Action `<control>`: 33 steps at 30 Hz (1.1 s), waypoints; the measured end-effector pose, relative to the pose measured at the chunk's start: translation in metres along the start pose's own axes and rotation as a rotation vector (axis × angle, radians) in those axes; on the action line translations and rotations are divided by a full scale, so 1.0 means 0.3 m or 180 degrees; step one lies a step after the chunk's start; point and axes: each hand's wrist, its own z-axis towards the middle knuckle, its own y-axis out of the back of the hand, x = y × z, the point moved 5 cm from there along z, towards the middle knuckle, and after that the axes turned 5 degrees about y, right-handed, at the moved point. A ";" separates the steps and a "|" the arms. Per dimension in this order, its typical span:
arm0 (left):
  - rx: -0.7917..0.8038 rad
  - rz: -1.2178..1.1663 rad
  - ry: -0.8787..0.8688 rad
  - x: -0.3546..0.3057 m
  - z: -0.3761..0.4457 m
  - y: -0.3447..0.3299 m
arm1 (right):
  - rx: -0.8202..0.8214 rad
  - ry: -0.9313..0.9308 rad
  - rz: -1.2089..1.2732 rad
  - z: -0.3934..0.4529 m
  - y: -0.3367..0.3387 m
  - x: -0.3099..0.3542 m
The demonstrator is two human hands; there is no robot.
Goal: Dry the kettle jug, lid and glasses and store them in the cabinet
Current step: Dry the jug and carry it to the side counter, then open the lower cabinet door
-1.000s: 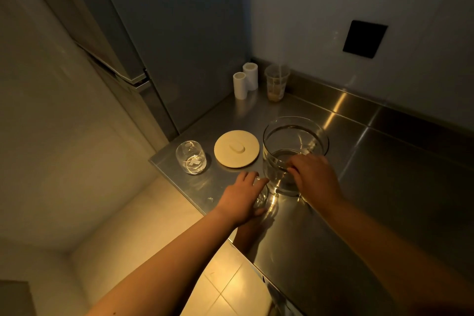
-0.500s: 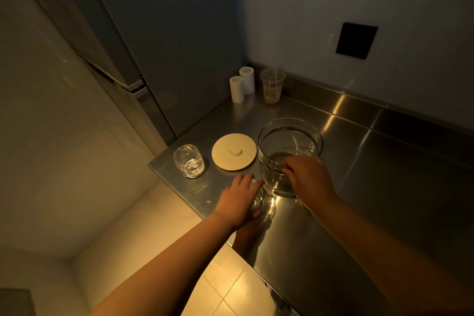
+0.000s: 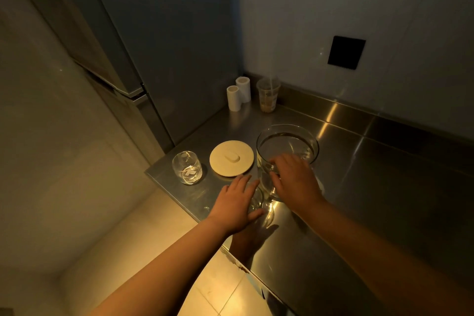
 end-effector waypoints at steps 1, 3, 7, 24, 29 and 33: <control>-0.0036 -0.0014 -0.0014 0.007 0.001 0.013 | 0.0013 0.0016 0.0010 0.010 -0.002 0.019; -0.0116 -0.0038 -0.0039 0.031 0.000 0.042 | 0.0041 0.0005 -0.0047 0.033 -0.013 0.058; -0.0294 -0.0011 -0.0136 0.118 -0.015 0.105 | 0.0057 -0.0062 -0.0242 0.083 -0.048 0.145; -0.0429 0.0073 -0.0287 0.875 -0.115 0.275 | 0.0165 -0.0155 -0.0294 0.436 -0.374 0.718; -0.0465 0.0094 -0.0200 1.083 -0.073 0.307 | 0.0254 -0.0204 -0.0104 0.599 -0.488 0.834; -0.0497 0.0065 -0.0126 1.238 0.008 0.337 | 0.0273 -0.0050 -0.0045 0.763 -0.584 0.895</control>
